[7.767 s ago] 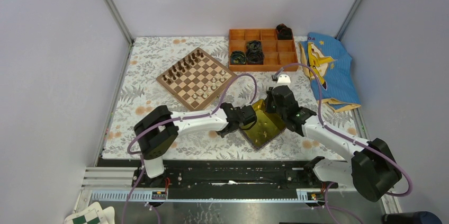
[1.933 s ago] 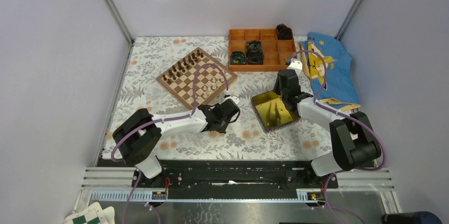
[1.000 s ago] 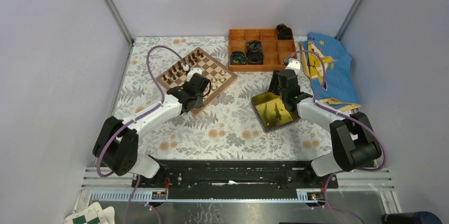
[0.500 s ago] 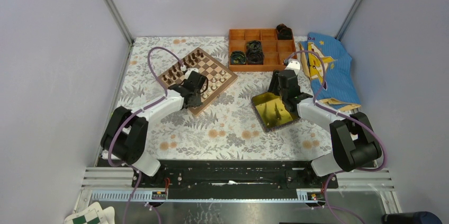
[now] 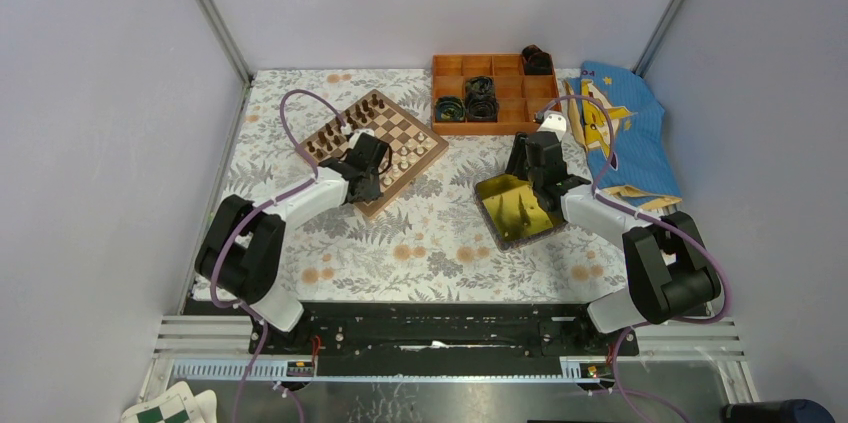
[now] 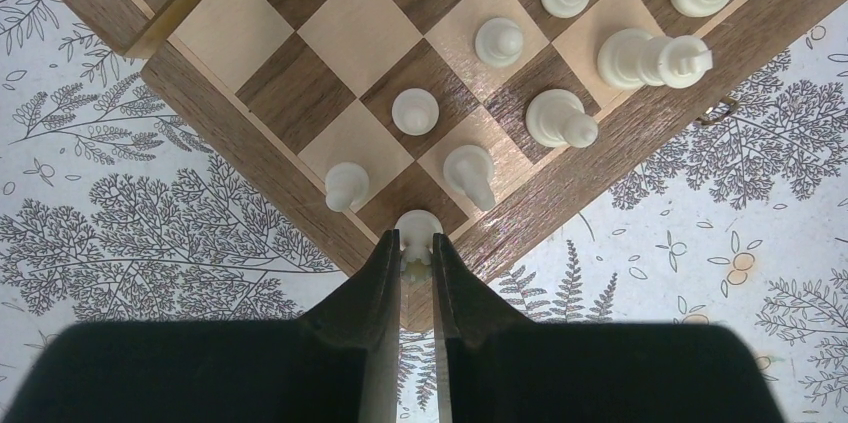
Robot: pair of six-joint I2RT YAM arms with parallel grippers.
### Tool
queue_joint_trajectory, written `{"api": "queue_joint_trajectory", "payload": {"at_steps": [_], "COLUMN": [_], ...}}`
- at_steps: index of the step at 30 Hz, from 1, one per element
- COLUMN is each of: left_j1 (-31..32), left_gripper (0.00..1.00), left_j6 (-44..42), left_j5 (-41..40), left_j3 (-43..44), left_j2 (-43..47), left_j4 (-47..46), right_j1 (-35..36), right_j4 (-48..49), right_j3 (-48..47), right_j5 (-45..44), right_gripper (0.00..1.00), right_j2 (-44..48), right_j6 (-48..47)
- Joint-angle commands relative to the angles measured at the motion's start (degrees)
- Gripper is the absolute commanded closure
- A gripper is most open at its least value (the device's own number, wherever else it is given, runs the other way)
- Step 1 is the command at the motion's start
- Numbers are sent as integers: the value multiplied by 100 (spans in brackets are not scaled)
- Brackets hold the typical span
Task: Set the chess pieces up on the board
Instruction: Place the chess piece on the chessboard.
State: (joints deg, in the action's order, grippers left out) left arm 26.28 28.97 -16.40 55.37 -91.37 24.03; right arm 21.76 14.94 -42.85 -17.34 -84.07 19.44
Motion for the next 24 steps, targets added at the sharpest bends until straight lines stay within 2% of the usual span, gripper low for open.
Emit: {"api": "queue_joint_trajectory", "payload": {"at_steps": [1,6,24], "left_j1": [-36,-36,-36], "left_gripper": [100,100,80], "left_j6": [51,68,100], "left_j5": [38,33,-41], "left_j3": [85,70,39], "left_j2": [-63,-78,22], "left_j4": [-229,-202,-153], "right_j1": [56,53,51], "right_j4": [269,283,273], "right_j3": [-46,-48,-44], "right_j5": [0,16,24], "right_gripper": [41,41,41], "right_j2": [97,54,23], "right_j6": [16,32,36]}}
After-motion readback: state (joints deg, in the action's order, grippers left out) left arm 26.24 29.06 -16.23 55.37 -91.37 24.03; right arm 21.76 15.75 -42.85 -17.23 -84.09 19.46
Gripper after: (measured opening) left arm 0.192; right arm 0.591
